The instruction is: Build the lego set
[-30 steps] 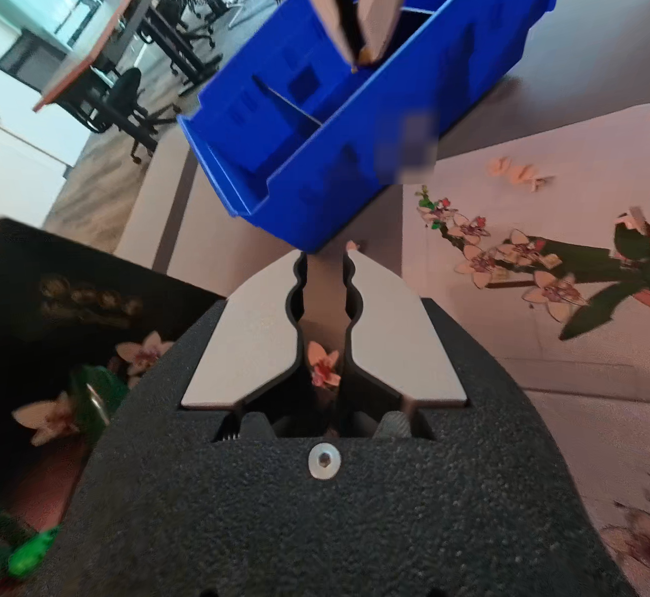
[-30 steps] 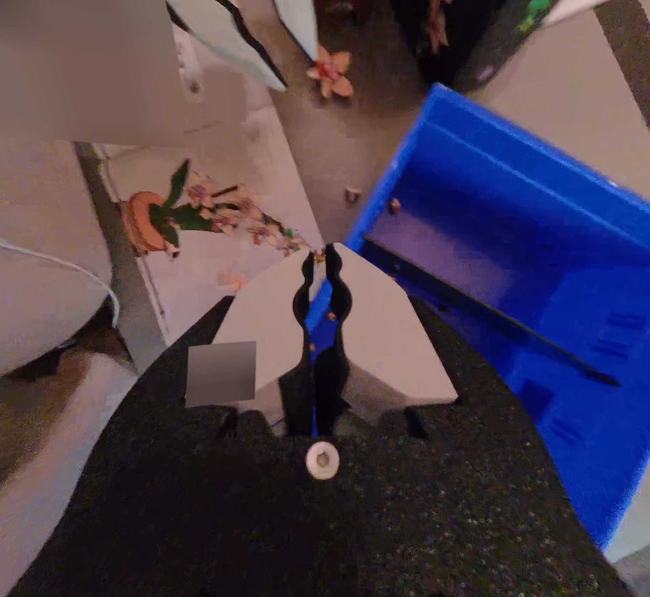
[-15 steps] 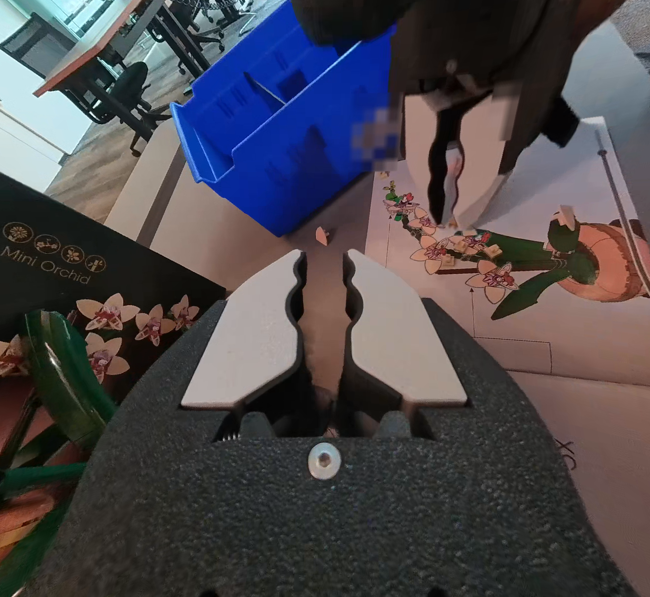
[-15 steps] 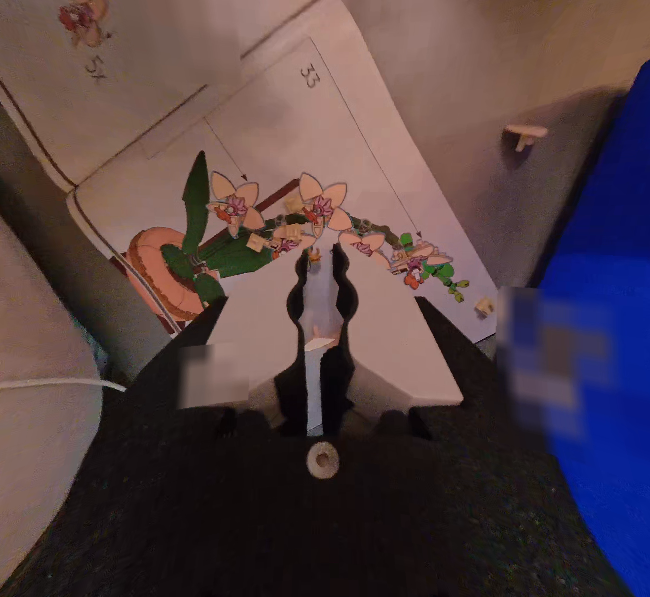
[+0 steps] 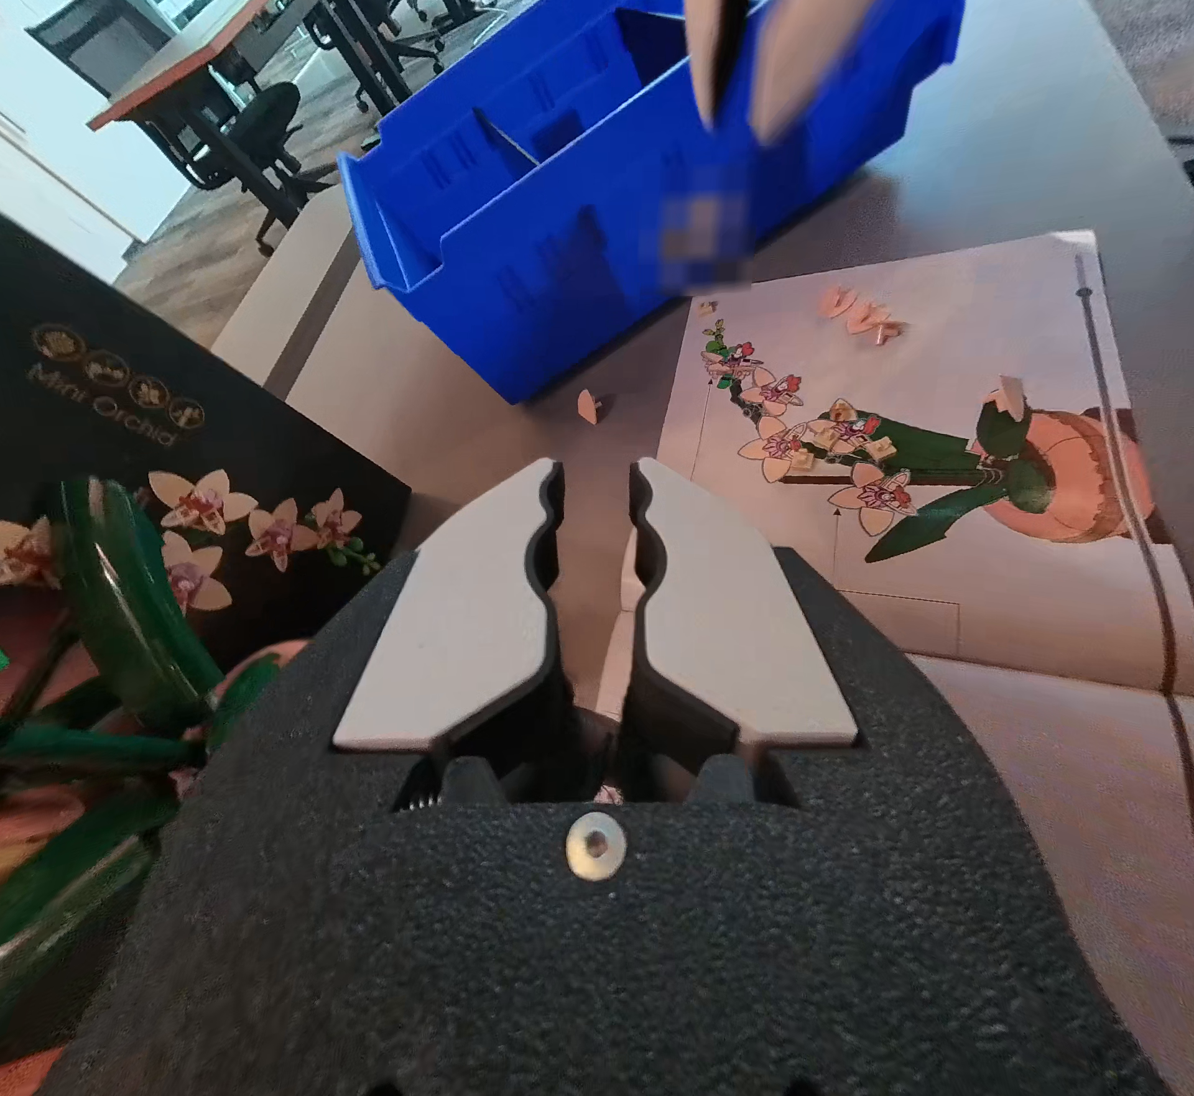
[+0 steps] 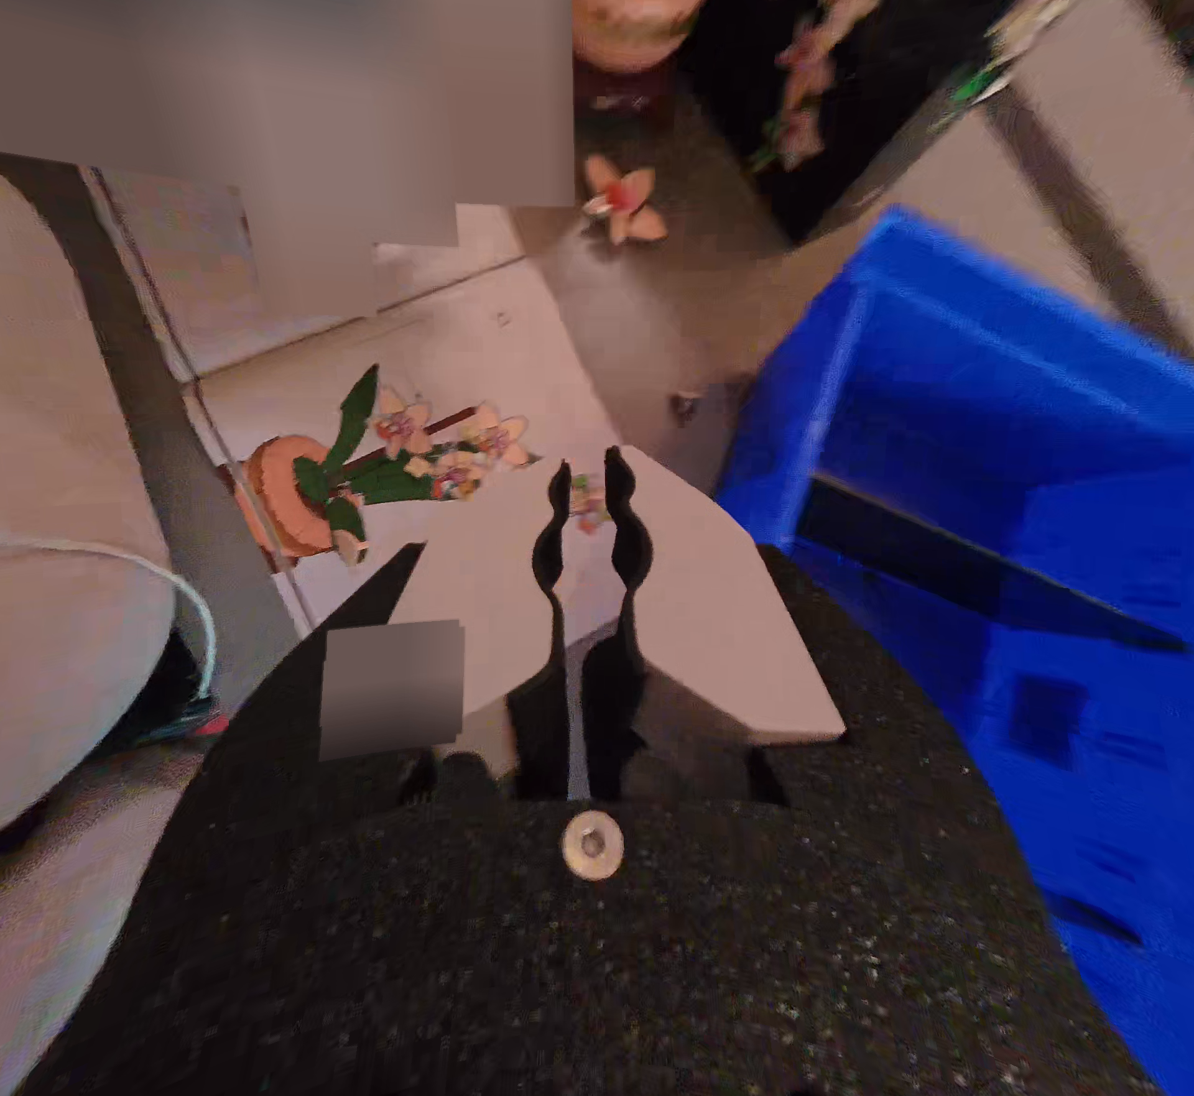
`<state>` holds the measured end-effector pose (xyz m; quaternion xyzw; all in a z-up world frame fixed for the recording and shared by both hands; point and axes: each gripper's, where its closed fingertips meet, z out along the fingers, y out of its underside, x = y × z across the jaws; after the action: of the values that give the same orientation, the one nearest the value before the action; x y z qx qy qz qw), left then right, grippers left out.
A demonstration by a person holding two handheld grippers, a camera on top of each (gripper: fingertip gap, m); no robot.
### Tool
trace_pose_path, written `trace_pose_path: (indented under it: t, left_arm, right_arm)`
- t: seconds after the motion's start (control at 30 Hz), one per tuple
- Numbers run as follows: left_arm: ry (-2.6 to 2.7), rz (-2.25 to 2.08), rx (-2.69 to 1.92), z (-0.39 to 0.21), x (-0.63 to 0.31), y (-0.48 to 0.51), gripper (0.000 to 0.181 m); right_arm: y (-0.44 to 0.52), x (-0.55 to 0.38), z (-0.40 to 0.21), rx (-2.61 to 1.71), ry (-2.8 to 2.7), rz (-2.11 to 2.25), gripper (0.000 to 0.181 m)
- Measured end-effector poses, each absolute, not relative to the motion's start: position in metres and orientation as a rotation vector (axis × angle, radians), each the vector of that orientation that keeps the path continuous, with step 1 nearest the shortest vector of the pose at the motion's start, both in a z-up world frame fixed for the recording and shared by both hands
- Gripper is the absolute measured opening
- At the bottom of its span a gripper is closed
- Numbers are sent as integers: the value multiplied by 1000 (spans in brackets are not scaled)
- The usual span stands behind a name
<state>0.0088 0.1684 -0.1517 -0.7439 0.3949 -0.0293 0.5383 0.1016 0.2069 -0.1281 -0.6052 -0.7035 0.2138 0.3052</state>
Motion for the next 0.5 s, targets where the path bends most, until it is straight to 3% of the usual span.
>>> trace_pose_path:
  t: [0.03, 0.1, 0.33, 0.5]
  left_arm:
    - [910, -90, -1778, -152, 7, 166, 19]
    - [837, -125, -1794, -153, 2, 165, 18]
    - [622, -81, -1832, -152, -26, 170, 17]
    - [572, -46, -1863, -156, -37, 171, 17]
  right_arm:
    - [228, 109, -103, -1559, -1787, 544, 7]
    - [273, 130, -87, -1566, -1776, 430, 12]
    - [328, 183, -200, -1971, -2392, 206, 20]
    - [327, 187, -227, -1973, -2548, 38, 18]
